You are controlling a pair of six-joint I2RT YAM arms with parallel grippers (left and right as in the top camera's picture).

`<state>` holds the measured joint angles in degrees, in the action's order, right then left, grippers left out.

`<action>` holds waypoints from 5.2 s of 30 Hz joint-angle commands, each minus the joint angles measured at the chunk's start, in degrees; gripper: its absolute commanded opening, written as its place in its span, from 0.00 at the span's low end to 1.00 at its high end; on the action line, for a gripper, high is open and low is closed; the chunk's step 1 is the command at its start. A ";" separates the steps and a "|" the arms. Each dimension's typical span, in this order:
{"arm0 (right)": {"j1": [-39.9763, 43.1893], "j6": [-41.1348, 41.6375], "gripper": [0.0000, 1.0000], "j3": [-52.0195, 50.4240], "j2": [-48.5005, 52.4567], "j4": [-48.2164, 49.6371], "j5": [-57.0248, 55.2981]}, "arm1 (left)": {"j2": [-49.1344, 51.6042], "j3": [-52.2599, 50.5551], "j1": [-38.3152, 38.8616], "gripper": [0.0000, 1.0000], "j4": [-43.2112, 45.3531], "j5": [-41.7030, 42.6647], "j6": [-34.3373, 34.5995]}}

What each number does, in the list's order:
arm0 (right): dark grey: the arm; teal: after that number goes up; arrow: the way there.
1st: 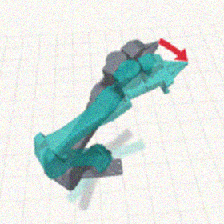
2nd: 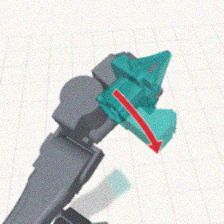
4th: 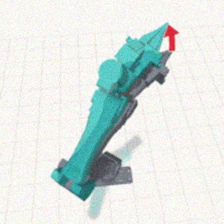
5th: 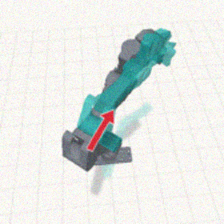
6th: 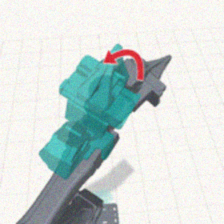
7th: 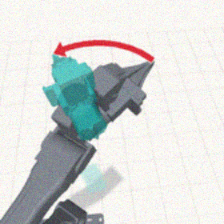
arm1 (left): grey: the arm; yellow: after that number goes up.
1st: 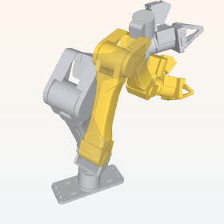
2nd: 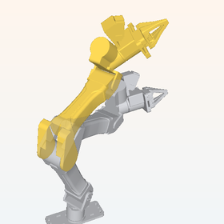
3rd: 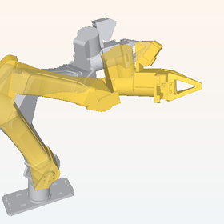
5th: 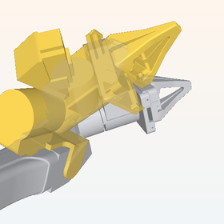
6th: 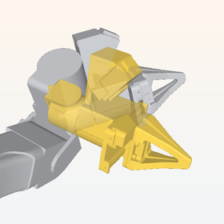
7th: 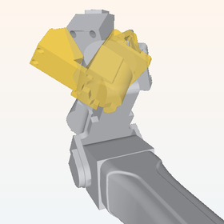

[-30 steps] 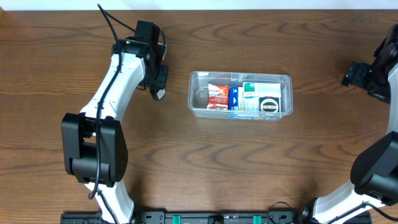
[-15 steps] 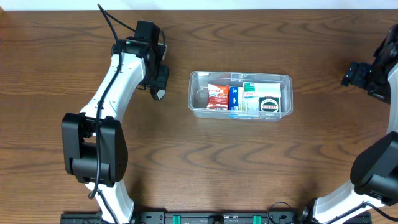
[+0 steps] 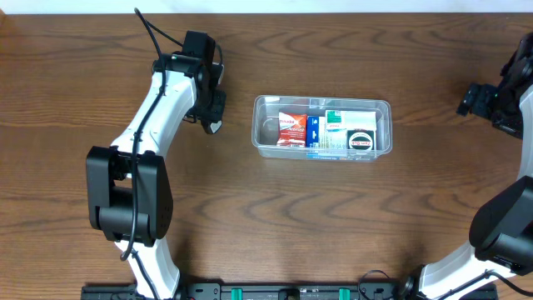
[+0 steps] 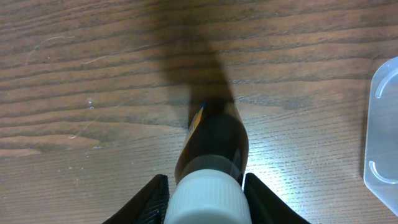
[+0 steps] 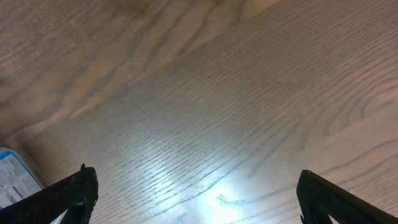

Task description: Pack container

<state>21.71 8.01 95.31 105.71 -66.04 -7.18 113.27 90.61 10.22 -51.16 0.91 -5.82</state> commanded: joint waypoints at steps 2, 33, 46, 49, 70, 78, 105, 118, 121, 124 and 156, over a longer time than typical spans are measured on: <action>0.50 -0.83 0.99 0.98 -0.07 0.00 -0.28 | 0.50 -0.55 -0.28 0.37 -0.26 -0.44 0.31; 0.50 -0.83 0.99 0.98 -0.07 0.00 -0.28 | -10.97 1.46 -0.13 0.35 -2.49 -0.44 7.43; 0.50 -0.83 0.99 0.98 -0.07 0.00 -0.28 | -8.35 1.44 -0.13 0.73 -1.66 -0.44 1.29; 0.50 -0.83 0.99 0.98 -0.07 0.00 -0.28 | -7.93 1.44 -0.13 0.76 -0.66 -0.42 1.09; 0.50 -0.83 0.99 0.98 -0.07 0.00 -0.28 | -1.90 0.72 -0.13 0.58 1.66 0.00 0.22; 0.50 -0.83 0.99 0.98 -0.07 0.00 -0.28 | -1.90 0.22 -0.13 0.59 2.38 0.00 0.24; 0.50 -0.83 0.99 0.98 -0.07 0.00 -0.28 | 0.31 -1.20 -0.13 0.55 3.23 0.00 0.28; 0.50 -0.83 0.99 0.98 -0.07 0.00 -0.31 | 1.81 -1.20 -0.13 0.53 2.60 -0.02 0.26; 0.50 -0.83 0.99 0.98 -0.07 0.00 -0.28 | 1.81 -1.18 -0.13 0.46 2.58 -0.02 0.26; 0.50 -0.83 0.99 0.98 -0.07 0.00 -0.28 | 1.81 -1.18 -0.13 0.39 2.56 -0.02 0.28; 0.50 -0.83 0.99 0.98 -0.07 0.00 -0.28 | -4.74 0.24 -0.13 0.26 -2.29 -0.02 1.60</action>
<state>21.71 7.99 95.31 105.71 -66.04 -7.18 110.45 89.86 10.24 -51.90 1.13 -4.49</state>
